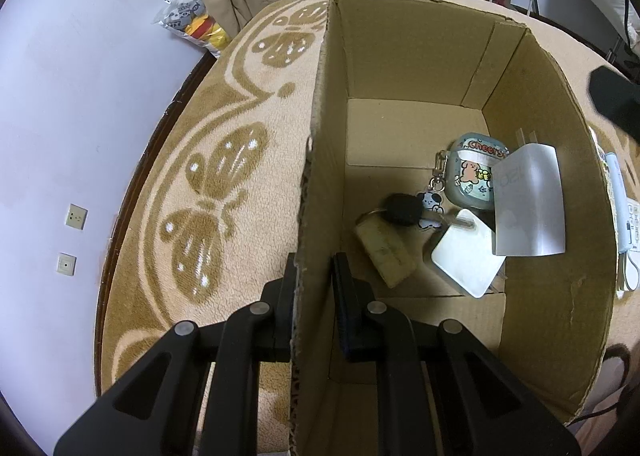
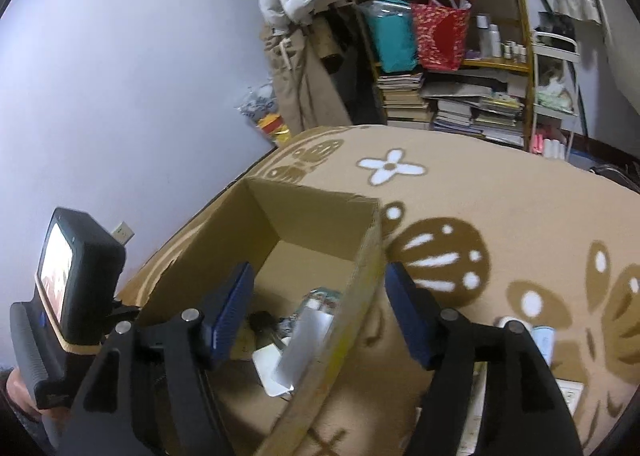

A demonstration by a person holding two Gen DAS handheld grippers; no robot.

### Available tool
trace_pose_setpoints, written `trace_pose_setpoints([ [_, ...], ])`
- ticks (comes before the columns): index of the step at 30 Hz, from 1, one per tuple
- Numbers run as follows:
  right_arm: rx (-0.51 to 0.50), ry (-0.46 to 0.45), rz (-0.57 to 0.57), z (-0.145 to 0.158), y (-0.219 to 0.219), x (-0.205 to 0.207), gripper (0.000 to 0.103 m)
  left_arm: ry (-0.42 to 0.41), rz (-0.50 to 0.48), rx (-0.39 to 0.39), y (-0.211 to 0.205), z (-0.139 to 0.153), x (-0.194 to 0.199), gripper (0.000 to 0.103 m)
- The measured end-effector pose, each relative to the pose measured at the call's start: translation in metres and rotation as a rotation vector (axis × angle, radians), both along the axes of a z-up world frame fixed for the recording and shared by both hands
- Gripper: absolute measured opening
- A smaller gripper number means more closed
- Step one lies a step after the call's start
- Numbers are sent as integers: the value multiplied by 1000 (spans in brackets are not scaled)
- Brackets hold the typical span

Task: Organize rigid objects
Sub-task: 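Carry the AIMA-tag keys into the box and release them with the right gripper, then move the right gripper to the white TV remote and grasp it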

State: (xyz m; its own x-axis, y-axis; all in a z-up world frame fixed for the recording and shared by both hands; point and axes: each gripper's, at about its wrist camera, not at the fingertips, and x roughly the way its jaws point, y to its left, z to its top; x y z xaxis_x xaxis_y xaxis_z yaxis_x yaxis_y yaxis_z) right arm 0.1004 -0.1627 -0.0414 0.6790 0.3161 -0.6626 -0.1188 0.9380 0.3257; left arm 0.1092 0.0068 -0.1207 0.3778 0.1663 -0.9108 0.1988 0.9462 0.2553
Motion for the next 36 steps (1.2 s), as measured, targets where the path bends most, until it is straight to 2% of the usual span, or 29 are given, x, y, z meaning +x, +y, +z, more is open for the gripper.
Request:
trace_pose_setpoints([
  [3,-9,18,-34,0,-14,0,77,0,0,-1,0,0,0,14],
  [13,-1,138,-94,-18,-48,-1,77,0,0,-2,0,0,0,14],
  [19,-20,199,-75,-33,-50,-4,77,0,1,-1,0,-1,0,14],
  [22,-32,224,-61,-41,-48,-6,72,-1,-1,1,1,0,0,14],
  [29,-63,286,-116,-53,-59,-5,72,-1,-2,3,1,1,-1,15],
  [36,-33,404,-176,-71,-77,-2,72,-1,-2,3,1,1,-1,15],
])
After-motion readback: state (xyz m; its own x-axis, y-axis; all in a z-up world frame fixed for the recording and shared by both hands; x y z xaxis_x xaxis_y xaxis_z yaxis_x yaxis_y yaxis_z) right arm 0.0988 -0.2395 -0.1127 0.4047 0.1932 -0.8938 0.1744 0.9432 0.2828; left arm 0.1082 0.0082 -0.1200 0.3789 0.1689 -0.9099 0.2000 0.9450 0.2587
